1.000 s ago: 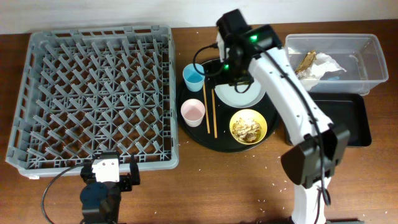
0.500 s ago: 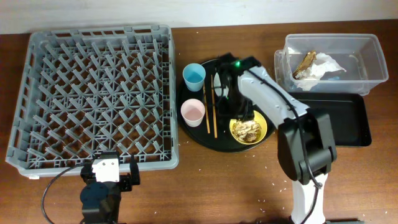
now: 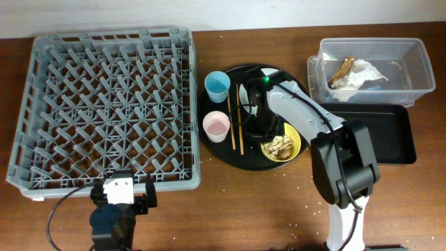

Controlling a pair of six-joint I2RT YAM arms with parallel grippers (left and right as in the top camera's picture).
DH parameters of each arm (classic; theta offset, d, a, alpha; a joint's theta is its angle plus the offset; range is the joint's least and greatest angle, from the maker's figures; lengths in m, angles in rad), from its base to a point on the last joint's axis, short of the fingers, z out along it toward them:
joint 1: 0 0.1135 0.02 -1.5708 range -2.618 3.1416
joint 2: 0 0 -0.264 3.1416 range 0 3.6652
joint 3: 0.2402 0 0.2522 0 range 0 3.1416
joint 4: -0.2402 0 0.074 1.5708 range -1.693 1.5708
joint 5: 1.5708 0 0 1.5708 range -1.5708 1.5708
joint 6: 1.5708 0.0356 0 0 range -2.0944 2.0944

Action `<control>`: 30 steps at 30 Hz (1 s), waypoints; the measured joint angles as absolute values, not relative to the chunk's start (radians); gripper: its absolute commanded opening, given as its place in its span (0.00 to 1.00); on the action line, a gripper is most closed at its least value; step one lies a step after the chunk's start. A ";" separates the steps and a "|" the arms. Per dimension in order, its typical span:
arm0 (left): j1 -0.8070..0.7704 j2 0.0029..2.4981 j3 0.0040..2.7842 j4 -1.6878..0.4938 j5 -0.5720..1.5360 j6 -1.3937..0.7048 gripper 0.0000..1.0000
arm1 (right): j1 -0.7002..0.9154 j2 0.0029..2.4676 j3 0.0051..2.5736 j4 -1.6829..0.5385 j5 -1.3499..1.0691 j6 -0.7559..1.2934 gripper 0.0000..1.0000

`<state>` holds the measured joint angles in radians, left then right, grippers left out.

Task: Sort waste into correct bins and load items into the dishwasher rack
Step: 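Grasp the yellow bowl and tip scraps onto the black tray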

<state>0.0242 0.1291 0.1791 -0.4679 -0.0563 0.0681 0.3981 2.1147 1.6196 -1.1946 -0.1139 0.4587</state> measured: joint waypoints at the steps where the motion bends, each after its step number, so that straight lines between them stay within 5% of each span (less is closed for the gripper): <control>1: 0.024 0.129 0.179 -0.468 -0.056 0.068 0.99 | 0.389 2.096 1.629 -1.225 -0.114 0.435 0.04; 5: 0.024 0.129 0.179 -0.468 -0.056 0.068 0.99 | 0.290 1.937 1.695 -1.285 -0.149 0.315 0.04; 15: 0.024 0.129 0.181 -0.571 -0.056 0.068 0.99 | -0.339 1.761 1.577 -1.198 -0.654 -0.186 0.04; 21: 0.024 0.129 0.181 -0.679 -0.056 0.068 0.99 | -0.515 1.766 1.272 -0.888 -0.983 -0.241 0.04; 30: 0.024 0.129 0.181 -0.692 -0.056 0.068 0.99 | -0.718 1.804 1.180 -0.817 -1.329 -0.242 0.04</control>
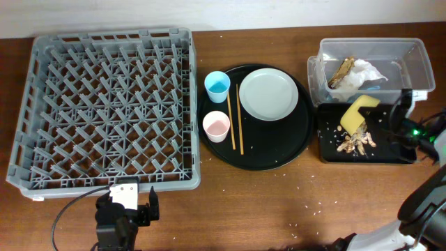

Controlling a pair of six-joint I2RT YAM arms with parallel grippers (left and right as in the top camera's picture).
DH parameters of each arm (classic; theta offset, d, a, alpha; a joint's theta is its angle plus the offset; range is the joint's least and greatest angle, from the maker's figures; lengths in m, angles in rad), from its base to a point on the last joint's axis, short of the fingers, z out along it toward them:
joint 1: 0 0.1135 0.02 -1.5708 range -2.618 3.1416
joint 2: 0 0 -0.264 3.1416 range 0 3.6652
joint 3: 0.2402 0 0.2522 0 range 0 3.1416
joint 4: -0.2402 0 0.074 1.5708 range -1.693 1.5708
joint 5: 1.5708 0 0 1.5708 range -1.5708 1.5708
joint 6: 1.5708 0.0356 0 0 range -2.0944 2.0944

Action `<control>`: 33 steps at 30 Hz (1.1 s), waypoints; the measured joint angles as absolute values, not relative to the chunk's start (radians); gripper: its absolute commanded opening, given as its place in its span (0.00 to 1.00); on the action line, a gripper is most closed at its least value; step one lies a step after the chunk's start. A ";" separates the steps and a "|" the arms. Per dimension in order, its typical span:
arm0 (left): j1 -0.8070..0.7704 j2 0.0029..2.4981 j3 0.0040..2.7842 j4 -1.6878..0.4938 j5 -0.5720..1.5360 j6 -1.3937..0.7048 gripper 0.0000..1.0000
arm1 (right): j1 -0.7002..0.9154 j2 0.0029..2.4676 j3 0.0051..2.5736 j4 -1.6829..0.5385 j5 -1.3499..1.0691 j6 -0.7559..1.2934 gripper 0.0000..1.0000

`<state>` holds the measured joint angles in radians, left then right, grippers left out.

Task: Sort waste into correct bins and load items into the dishwasher rack
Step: 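Grasp the yellow bowl and tip scraps onto the black tray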

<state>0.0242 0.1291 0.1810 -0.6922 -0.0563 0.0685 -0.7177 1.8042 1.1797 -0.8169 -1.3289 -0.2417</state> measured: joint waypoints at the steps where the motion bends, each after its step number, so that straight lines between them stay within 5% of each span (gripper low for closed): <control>1: 0.024 0.129 0.181 -0.692 -0.056 0.068 1.00 | -0.731 1.808 1.180 -0.816 -1.364 -0.237 0.04; 22: 0.024 0.129 0.181 -0.692 -0.056 0.068 0.99 | -0.792 1.824 1.179 -0.804 -1.520 0.093 0.04; 28: 0.024 0.129 0.181 -0.692 -0.056 0.068 0.99 | -0.424 1.543 1.209 -0.788 -1.317 0.117 0.04; 33: 0.024 0.129 0.182 -0.692 -0.056 0.068 0.99 | 0.101 1.485 1.278 -0.805 -0.599 0.263 0.04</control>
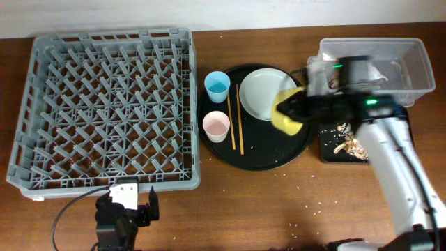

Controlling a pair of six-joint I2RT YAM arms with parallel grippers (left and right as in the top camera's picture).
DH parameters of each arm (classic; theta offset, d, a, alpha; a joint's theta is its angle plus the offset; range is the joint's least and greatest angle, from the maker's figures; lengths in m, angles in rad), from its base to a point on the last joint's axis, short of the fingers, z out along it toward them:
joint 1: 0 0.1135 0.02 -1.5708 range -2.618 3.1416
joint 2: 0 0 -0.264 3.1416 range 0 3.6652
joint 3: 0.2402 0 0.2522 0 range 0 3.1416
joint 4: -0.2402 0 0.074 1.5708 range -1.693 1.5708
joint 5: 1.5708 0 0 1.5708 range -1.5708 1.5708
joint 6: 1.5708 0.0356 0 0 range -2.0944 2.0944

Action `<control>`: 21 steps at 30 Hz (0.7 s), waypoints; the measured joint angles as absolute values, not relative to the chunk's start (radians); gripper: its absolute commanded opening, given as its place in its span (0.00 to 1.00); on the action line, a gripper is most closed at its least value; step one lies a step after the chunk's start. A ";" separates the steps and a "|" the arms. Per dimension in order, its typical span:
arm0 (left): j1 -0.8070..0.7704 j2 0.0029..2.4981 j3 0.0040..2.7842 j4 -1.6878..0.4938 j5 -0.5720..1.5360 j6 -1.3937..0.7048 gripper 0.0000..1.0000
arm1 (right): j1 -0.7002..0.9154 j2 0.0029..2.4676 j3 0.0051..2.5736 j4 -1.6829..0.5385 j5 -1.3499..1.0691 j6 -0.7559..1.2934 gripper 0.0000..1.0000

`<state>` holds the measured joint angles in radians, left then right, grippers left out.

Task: Sort waste into correct bins and load items into the dishwasher rack
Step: 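Grasp the yellow bowl and tip scraps onto the black tray, then set the yellow bowl back on the round tray with right gripper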

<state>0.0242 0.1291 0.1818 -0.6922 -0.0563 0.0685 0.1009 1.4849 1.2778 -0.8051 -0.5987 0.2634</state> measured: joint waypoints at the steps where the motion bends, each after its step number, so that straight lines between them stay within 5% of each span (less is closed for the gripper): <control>1: 0.024 0.129 0.182 -0.692 -0.056 0.068 0.99 | 0.182 1.496 1.279 -0.805 -0.476 0.287 0.04; 4: 0.024 0.129 0.182 -0.692 -0.056 0.068 0.99 | 0.370 1.591 1.279 -0.793 -0.139 0.336 0.04; 10: 0.024 0.129 0.182 -0.692 -0.056 0.068 0.99 | 0.399 1.813 1.281 -0.766 -0.017 0.345 0.08; 13: 0.024 0.129 0.182 -0.693 -0.056 0.068 0.99 | 0.399 1.844 1.281 -0.761 -0.020 0.352 0.33; 18: 0.024 0.129 0.182 -0.693 -0.056 0.068 1.00 | 0.399 1.845 1.298 -0.795 -0.059 0.359 0.39; 21: 0.024 0.129 0.182 -0.692 -0.056 0.068 0.99 | 0.399 1.853 1.502 -0.951 -0.103 0.362 0.61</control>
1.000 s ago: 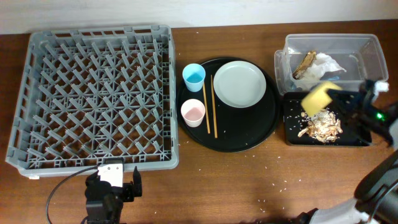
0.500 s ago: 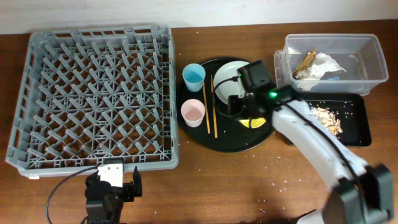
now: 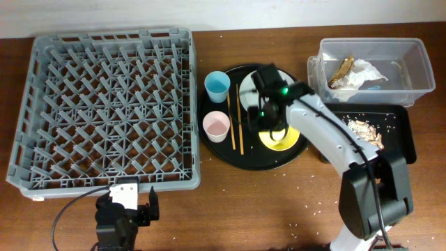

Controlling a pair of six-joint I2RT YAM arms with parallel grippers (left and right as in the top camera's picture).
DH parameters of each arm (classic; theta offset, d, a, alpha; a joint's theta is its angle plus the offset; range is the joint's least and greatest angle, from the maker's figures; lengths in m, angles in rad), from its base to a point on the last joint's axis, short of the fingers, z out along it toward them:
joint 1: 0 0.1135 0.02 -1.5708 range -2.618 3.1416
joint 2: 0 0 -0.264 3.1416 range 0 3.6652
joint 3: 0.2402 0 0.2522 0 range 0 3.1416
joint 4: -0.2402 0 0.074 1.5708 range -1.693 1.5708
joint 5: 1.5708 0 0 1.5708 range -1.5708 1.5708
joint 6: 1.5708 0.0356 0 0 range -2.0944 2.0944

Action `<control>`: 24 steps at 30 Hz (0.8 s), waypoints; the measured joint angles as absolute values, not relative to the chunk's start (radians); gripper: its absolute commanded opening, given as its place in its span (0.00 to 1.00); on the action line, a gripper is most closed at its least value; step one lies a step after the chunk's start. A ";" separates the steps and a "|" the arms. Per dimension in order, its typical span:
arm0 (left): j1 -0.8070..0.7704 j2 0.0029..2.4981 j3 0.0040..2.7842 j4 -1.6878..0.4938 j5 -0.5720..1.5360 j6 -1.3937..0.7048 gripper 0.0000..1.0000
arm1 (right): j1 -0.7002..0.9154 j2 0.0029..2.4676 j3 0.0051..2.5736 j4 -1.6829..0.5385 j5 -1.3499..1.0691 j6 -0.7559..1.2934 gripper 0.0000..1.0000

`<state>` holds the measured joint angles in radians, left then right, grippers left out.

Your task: Sort waste into correct bins and load items into the dishwasher rack

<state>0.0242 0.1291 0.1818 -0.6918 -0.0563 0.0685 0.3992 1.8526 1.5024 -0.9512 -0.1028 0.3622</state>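
A yellow plate (image 3: 286,141) lies bare on the round black tray (image 3: 230,155). My right gripper (image 3: 268,125) sits on the plate's left rim and looks shut on it. The arm hides part of a white plate (image 3: 246,94). A blue cup (image 3: 217,85), a pink cup (image 3: 216,125) and two chopsticks (image 3: 239,122) are also on that tray. The grey dishwasher rack (image 3: 104,104) at left holds nothing. Food scraps (image 3: 366,129) lie in the black bin (image 3: 401,143) at right. My left gripper (image 3: 127,201) rests open at the table's front edge.
A clear plastic bin (image 3: 418,49) at the back right holds crumpled paper and a brown scrap. Crumbs are scattered on the wooden table in front of the round tray. The right arm reaches from the lower right across the black bin's left end.
The right gripper has moved left with the yellow plate, from the round tray's right edge to its lower right part. The plate, tilted then, now lies flat. The left arm is unchanged.
The right gripper was at the yellow plate, full of food, on the round tray. Then the plate was tipped over the black bin with the scraps in it. It was then held emptied at the tray's right edge, and now lies on the tray.
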 measured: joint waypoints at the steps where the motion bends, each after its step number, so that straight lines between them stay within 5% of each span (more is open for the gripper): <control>1: 0.024 0.129 0.182 -0.692 -0.056 0.068 0.99 | 0.399 1.850 1.597 -0.981 -0.108 0.358 0.63; 13: 0.024 0.129 0.182 -0.692 -0.056 0.068 0.99 | 0.503 1.963 1.733 -0.988 -0.153 0.392 0.62; 20: 0.024 0.129 0.182 -0.698 -0.065 0.068 0.99 | 0.515 2.056 1.731 -0.997 -0.152 0.398 0.48; 24: 0.024 0.129 0.182 -0.745 -0.123 0.068 0.99 | 0.515 2.078 1.709 -0.991 -0.152 0.403 0.31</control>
<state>0.0242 0.1291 0.1818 -0.7452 -0.1226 0.0685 0.5152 2.0777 1.7088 -0.9905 -0.1524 0.4030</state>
